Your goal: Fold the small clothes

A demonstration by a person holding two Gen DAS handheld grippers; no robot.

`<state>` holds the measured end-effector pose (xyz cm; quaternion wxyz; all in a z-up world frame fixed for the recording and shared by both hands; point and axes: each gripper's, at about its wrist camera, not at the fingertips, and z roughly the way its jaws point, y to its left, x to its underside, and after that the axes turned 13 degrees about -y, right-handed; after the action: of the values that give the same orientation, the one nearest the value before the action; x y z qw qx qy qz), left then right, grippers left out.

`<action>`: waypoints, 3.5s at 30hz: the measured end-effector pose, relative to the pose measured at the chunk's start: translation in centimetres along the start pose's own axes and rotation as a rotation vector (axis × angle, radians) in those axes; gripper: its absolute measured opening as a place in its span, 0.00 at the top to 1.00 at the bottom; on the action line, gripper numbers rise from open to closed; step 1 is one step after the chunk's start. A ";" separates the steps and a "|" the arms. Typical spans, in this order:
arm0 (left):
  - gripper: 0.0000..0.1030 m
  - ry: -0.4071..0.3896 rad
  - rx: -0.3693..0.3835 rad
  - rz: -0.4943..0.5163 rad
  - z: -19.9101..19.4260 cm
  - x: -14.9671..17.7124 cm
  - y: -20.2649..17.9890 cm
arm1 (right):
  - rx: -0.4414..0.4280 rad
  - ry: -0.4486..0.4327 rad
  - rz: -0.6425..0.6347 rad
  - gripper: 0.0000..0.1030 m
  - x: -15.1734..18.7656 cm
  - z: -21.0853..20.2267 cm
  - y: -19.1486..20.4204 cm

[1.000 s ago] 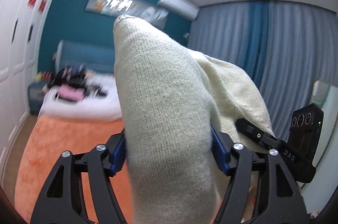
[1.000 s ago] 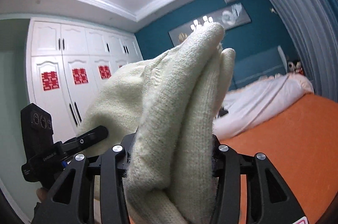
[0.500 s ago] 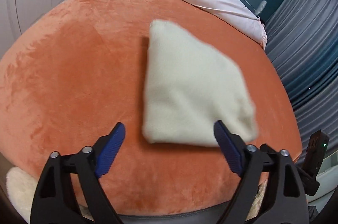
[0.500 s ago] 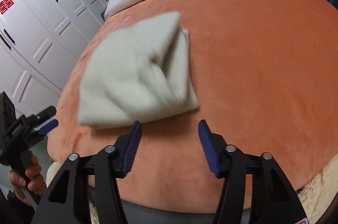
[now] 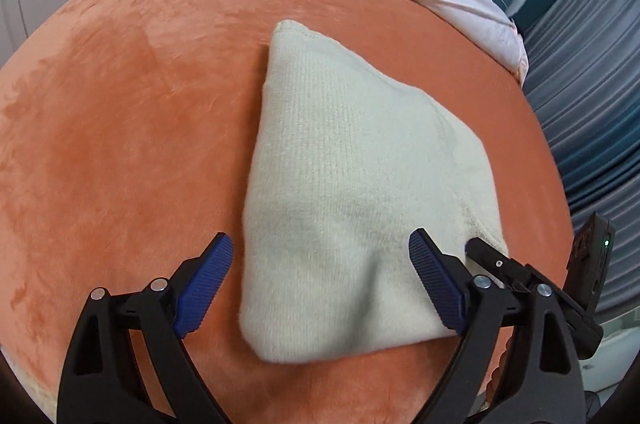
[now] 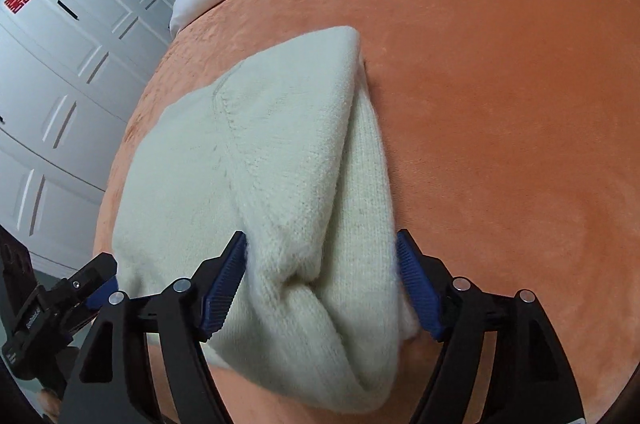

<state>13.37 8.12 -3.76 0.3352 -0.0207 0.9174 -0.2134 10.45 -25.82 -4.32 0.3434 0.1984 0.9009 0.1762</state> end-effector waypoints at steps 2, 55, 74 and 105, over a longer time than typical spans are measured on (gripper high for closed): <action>0.15 0.014 -0.005 0.011 0.6 0.0 -0.6 | -0.004 0.005 0.005 0.25 0.0 0.8 0.2; 0.31 0.030 0.108 0.032 -0.6 2.0 -10.9 | -0.047 -0.099 -0.003 0.50 -2.3 -8.2 -6.4; 0.17 -0.111 -0.065 0.031 -11.4 4.9 -3.2 | -0.351 -0.173 -0.230 0.88 -3.4 -12.8 11.7; 0.10 0.059 -0.056 0.141 0.2 3.5 -13.8 | 0.021 -0.032 0.120 0.35 -2.2 -7.7 -10.8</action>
<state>9.36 -5.15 -0.37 0.3213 0.0407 0.9318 -0.1640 4.07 -37.51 -2.61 0.3445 0.2583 0.8837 0.1836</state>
